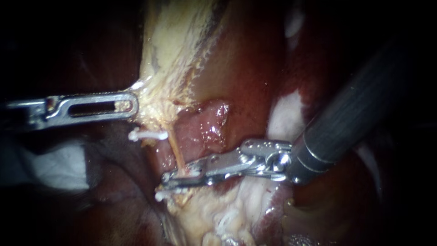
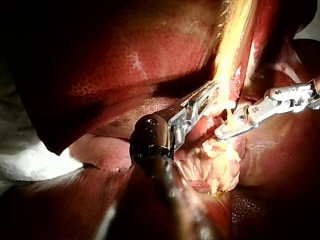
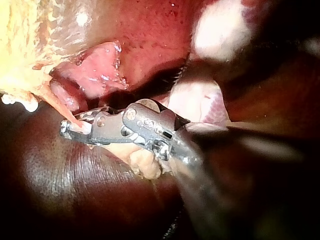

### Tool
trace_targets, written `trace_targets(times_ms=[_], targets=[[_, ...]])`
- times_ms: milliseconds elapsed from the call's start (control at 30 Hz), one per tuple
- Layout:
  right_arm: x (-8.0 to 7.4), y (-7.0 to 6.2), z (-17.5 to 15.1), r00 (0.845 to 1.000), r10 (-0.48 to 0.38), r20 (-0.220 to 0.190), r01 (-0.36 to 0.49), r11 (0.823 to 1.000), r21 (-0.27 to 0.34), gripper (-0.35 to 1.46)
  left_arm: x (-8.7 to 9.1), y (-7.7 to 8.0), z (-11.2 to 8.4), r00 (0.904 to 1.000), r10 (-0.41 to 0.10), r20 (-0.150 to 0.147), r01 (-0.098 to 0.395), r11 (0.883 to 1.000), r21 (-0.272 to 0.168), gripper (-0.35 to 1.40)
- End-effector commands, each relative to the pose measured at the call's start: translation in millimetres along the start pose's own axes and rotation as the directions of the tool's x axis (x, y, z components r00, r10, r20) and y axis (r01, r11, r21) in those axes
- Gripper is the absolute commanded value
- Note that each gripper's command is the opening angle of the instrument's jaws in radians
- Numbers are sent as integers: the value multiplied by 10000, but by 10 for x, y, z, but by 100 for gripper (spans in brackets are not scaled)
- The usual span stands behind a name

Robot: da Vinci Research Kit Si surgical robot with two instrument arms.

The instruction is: Going back first clip right tube

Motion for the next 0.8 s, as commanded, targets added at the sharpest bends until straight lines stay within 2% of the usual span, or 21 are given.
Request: trace_targets(times_ms=[33, 133, 233, 267, 367, 467, 600, 700, 800], targets=[[0, 0, 0, 10000, -2, 0, 2, 10000, 10, -35, 0, 0, 0, 10000, -3, 5, 3, 10000, -10, -35], [0, -1, 0, 10000, -5, 2, 5, 10000, 16, -35, 0, 0, 0, 10000, -3, 5, 3, 10000, -10, -35], [1, 0, 2, 10000, 0, -12, 0, 10000, -19, 11, 1, -1, 0, 10000, -3, 6, 3, 10000, -11, -35], [2, 0, 3, 9997, -236, -72, 235, 9997, -48, 29, 1, -1, 0, 10000, -4, 7, 4, 10000, -13, -35], [5, 3, 6, 9967, -757, -305, 747, 9967, -319, 49, 1, -2, -1, 10000, -6, 11, 6, 10000, -18, -35], [6, 8, 7, 9915, -1218, -466, 1193, 9914, -532, 55, 2, -3, -1, 10000, -9, 15, 9, 10000, -24, -35], [7, 16, 3, 9792, -1975, -474, 1910, 9747, -1159, 60, 2, -3, -1, 10000, -11, 18, 11, 10000, -27, -35], [7, 21, -5, 9762, -2120, -457, 2054, 9715, -1187, 60, 2, -3, -1, 10000, -10, 18, 10, 10000, -28, -35], [7, 18, -20, 9732, -2254, -446, 2188, 9684, -1195, 60, 2, -4, -2, 10000, -10, 18, 10, 10000, -28, -35]])
